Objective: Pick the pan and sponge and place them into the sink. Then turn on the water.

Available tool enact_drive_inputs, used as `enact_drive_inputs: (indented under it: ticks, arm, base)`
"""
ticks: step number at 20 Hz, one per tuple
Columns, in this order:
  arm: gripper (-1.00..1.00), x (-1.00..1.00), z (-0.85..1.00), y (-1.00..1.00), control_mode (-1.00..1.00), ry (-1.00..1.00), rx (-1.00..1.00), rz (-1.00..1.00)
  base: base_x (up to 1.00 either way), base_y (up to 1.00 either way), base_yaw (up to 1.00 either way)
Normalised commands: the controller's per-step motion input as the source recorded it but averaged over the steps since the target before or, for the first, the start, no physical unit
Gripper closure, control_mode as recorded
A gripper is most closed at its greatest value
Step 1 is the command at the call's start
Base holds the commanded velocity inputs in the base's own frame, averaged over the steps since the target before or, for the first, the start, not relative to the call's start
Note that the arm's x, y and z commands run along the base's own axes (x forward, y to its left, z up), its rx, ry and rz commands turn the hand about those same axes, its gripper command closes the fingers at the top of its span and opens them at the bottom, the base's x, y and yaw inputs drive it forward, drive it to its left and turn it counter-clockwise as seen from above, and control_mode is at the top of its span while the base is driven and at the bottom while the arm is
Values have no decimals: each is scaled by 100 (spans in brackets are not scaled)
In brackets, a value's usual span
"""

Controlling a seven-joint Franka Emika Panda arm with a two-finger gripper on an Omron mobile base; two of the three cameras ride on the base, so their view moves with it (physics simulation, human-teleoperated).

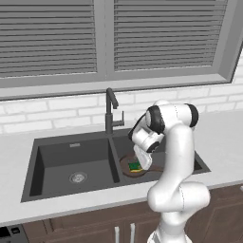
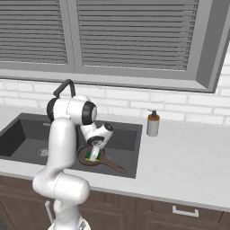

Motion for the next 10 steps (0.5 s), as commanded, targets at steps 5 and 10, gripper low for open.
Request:
enact_drive_inputs:
  ticks: [5,10]
  arm:
    - [-100,0,12,0,-100,-8,0,0]
    - [-100,-4,58,-7,-100,-2,0,0]
  base:
    - [0,0,0]
    - [0,0,0]
